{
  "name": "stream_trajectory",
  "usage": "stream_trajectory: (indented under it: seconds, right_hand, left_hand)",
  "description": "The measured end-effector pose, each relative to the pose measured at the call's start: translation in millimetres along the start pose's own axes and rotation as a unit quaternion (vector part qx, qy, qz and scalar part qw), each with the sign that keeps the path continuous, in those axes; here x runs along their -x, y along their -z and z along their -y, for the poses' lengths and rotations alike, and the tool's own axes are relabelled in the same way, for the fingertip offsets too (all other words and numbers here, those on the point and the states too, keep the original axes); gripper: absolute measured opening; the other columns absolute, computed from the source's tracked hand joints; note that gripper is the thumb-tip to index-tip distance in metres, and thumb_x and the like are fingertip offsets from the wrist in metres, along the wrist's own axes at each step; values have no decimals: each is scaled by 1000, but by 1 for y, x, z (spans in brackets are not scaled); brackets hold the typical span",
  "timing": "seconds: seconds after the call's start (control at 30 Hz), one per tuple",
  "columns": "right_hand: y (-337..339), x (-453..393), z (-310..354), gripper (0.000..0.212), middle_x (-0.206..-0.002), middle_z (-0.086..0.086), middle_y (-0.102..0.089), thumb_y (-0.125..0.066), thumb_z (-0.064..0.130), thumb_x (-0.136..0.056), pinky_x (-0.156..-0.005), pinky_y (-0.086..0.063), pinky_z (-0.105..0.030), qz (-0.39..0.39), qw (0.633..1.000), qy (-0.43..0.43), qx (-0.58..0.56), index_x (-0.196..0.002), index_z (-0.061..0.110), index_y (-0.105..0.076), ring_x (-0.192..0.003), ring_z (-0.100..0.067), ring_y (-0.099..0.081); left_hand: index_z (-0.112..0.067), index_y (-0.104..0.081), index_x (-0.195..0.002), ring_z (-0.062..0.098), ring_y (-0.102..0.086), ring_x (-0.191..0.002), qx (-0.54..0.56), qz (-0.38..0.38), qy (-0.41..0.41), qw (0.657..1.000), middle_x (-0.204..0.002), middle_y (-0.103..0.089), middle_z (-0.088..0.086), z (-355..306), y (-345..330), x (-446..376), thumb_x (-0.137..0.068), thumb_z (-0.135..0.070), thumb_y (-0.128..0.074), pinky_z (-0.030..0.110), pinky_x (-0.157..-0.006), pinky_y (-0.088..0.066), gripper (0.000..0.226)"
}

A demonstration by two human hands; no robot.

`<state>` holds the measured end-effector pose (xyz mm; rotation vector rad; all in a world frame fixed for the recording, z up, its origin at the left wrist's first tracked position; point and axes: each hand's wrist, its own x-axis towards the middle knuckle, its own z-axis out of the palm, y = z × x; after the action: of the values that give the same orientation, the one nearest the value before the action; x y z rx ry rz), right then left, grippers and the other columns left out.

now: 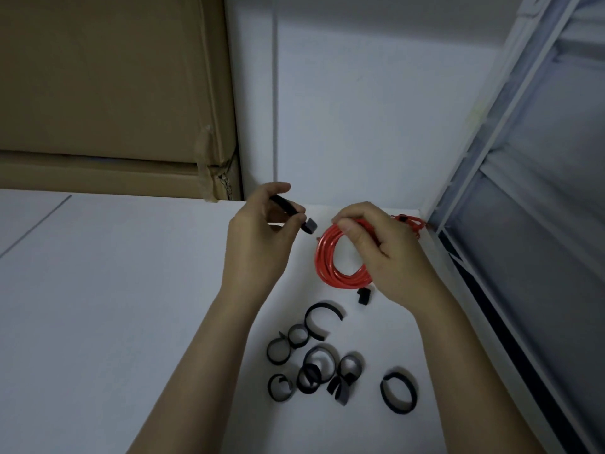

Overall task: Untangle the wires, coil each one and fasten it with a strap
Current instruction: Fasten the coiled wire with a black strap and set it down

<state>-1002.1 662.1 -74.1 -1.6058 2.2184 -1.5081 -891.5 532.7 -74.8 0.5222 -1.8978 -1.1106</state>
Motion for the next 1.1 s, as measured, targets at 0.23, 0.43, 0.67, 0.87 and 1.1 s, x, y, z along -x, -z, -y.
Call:
stream_trajectory:
  seconds: [0.23, 0.43, 0.67, 0.87, 1.1]
  right_hand:
    - [12, -5, 21, 24, -63, 9, -50, -43, 29, -98, -53, -41, -16, -77, 965, -40, -248, -87, 30, -65, -57, -5, -45]
    - [3, -3, 8, 25, -61, 9, -47, -45, 34, -100, -53, -38, -17, -6, 979, -109, -170, -94, 13, -59, -55, -8, -42]
    - [8, -1, 0, 26, -56, 9, -42, -47, 37, -96, -51, -35, -19, 72, 963, -144, -217, -81, 17, -57, -51, -8, -38]
    - [12, -1, -1, 30, -59, -1, -45, -48, 34, -95, -53, -39, -17, 83, 948, -137, -276, -88, 7, -58, -52, -7, -42]
    - [14, 0, 5, 26, -57, 7, -51, -48, 34, -97, -55, -38, -17, 117, 971, -122, -167, -86, 14, -59, -52, -4, -45]
  left_hand:
    - [-9, -66, -111, -12, -60, -75, -75, 79, -114, 988, -79, -60, -25, -2, -5, 6, -81, -8, -75, 5, -72, -44, 31]
    - [-17, -67, -99, 19, -68, -73, 57, 100, -19, 993, -69, -67, 13, -4, -4, 5, -79, 1, -73, 33, -77, -54, 26]
    - [-24, -66, -91, 14, -66, -70, 102, 120, 44, 987, -58, -61, -2, 4, -7, 5, -77, 3, -74, 25, -79, -54, 31]
    - [-18, -66, -94, 20, -68, -72, 116, 128, 36, 984, -60, -66, 2, 3, -6, 5, -77, 6, -72, 22, -74, -54, 30]
    - [-6, -68, -97, 17, -68, -66, 222, 185, 142, 947, -62, -63, 11, -2, 2, 3, -82, 3, -67, 18, -63, -54, 18]
